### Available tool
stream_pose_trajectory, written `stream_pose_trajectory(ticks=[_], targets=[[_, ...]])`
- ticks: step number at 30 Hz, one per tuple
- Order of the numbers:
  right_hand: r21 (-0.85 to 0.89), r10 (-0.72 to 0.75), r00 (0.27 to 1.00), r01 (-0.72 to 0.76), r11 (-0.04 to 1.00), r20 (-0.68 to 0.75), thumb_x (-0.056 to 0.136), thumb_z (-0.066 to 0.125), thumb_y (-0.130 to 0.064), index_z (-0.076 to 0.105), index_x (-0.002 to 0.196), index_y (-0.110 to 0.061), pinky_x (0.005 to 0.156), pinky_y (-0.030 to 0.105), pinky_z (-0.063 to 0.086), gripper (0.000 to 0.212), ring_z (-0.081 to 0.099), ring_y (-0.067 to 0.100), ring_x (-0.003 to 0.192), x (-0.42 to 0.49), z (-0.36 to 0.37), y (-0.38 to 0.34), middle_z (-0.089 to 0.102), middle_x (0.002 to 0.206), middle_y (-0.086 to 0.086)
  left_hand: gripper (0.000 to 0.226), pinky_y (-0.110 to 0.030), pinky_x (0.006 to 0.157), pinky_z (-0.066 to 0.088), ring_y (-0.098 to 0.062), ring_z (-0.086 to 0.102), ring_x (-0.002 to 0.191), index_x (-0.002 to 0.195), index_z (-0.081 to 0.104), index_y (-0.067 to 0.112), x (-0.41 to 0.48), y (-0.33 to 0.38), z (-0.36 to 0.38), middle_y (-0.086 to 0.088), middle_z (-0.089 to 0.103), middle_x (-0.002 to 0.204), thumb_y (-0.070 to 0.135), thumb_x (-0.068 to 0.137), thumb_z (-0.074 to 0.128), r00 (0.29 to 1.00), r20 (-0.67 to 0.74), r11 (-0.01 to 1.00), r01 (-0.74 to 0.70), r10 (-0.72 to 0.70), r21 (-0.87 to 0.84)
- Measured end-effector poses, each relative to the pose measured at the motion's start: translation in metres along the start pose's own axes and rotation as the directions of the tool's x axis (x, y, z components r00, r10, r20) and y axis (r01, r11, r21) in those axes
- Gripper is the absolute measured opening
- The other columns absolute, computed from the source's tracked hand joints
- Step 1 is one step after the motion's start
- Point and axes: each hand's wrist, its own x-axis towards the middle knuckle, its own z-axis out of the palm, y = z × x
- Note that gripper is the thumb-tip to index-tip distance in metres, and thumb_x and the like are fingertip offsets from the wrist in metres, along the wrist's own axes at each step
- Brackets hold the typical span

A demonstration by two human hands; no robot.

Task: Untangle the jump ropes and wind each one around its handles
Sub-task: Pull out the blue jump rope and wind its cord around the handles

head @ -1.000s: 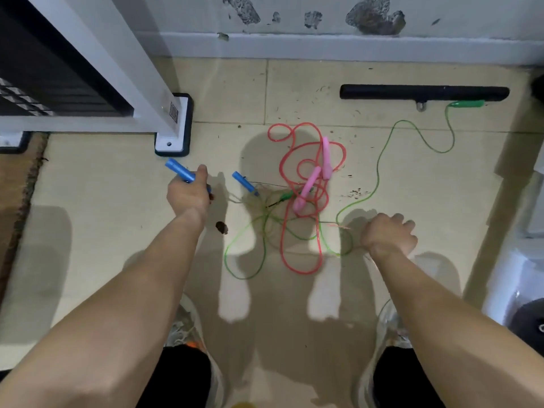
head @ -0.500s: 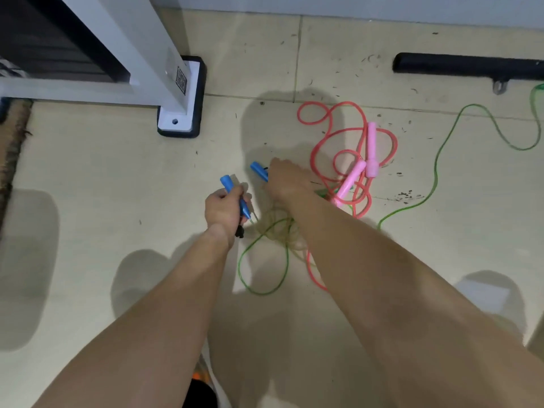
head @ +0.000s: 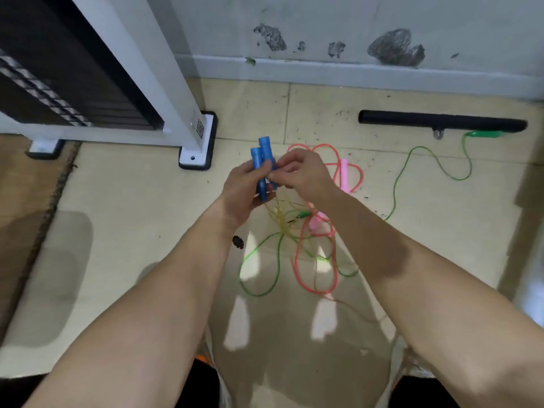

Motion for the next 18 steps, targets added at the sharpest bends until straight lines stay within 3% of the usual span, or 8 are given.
stream_pose_trajectory(ticks=[4,7,9,12,14,16,18], targets=[[0.204,0.039,0.994,-0.059,0.977,0.101,0.084,0.066,-0.04,0.052,0.105,-0.027,0.087,0.032,0.039,0.028,0.066,0.006,0.098,-0.048,-0.019,-0.053,0.069,0.099,-0.01,0.022,-0.024,0.061,0.052,-0.008,0.062,0.065,0.112,0.065,0.015,-0.043,0.057,0.031,0.004,0.07,0.083,0.029,0.104,0.051,0.998,-0.021,0.996,-0.058,0.056,-0.062],[0.165,-0.007,0.978,-0.028,0.986,0.21,0.08,0.064,-0.038,0.052,0.118,-0.032,0.093,0.041,0.035,0.04,0.069,0.013,0.097,-0.087,-0.037,-0.086,0.075,0.096,-0.005,0.02,-0.024,0.057,0.054,-0.012,0.06,0.056,0.103,0.058,0.011,-0.076,0.091,0.045,-0.007,0.073,0.09,0.026,0.107,0.045,0.997,-0.031,0.977,-0.077,0.072,-0.2],[0.09,-0.023,0.962,-0.002,0.996,0.271,0.08,0.065,-0.034,0.048,0.123,-0.027,0.092,0.04,0.038,0.047,0.067,0.016,0.092,-0.112,-0.05,-0.101,0.075,0.096,0.002,0.022,-0.022,0.057,0.055,-0.011,0.059,0.055,0.107,0.053,0.006,-0.096,0.111,0.049,-0.012,0.075,0.097,0.025,0.108,0.041,0.994,-0.007,0.941,-0.103,0.106,-0.323],[-0.038,-0.022,0.921,0.04,0.998,0.389,0.086,0.068,-0.029,0.059,0.106,-0.018,0.082,0.034,0.043,0.025,0.062,0.015,0.078,-0.143,-0.065,-0.108,0.071,0.08,0.002,0.031,-0.019,0.054,0.053,-0.009,0.06,0.054,0.125,0.048,0.0,-0.121,0.141,0.052,-0.009,0.077,0.095,0.025,0.108,0.04,0.984,0.014,0.88,-0.151,0.176,-0.451],[-0.129,-0.025,0.927,0.078,0.989,0.373,0.091,0.068,-0.023,0.065,0.087,-0.011,0.073,0.03,0.043,0.014,0.058,0.013,0.07,-0.156,-0.07,-0.104,0.064,0.07,-0.002,0.034,-0.019,0.053,0.052,-0.008,0.059,0.054,0.128,0.048,-0.001,-0.136,0.157,0.053,-0.006,0.077,0.09,0.025,0.108,0.041,0.979,-0.009,0.856,-0.183,0.204,-0.483],[-0.293,-0.011,0.96,0.096,0.951,0.279,0.093,0.067,-0.018,0.066,0.079,-0.003,0.068,0.028,0.043,0.021,0.056,0.008,0.061,-0.164,-0.078,-0.099,0.063,0.061,-0.008,0.031,-0.019,0.052,0.051,-0.009,0.057,0.053,0.121,0.051,-0.001,-0.149,0.174,0.052,-0.005,0.077,0.082,0.025,0.109,0.04,0.973,-0.056,0.82,-0.22,0.225,-0.528],[-0.502,-0.004,0.979,0.109,0.858,0.205,0.092,0.067,-0.02,0.064,0.069,-0.011,0.063,0.027,0.042,0.025,0.053,0.009,0.056,-0.174,-0.091,-0.095,0.06,0.055,-0.011,0.033,-0.018,0.053,0.051,-0.009,0.055,0.051,0.105,0.056,-0.001,-0.159,0.19,0.045,-0.006,0.074,0.075,0.026,0.109,0.038,0.963,-0.118,0.766,-0.265,0.243,-0.586]])
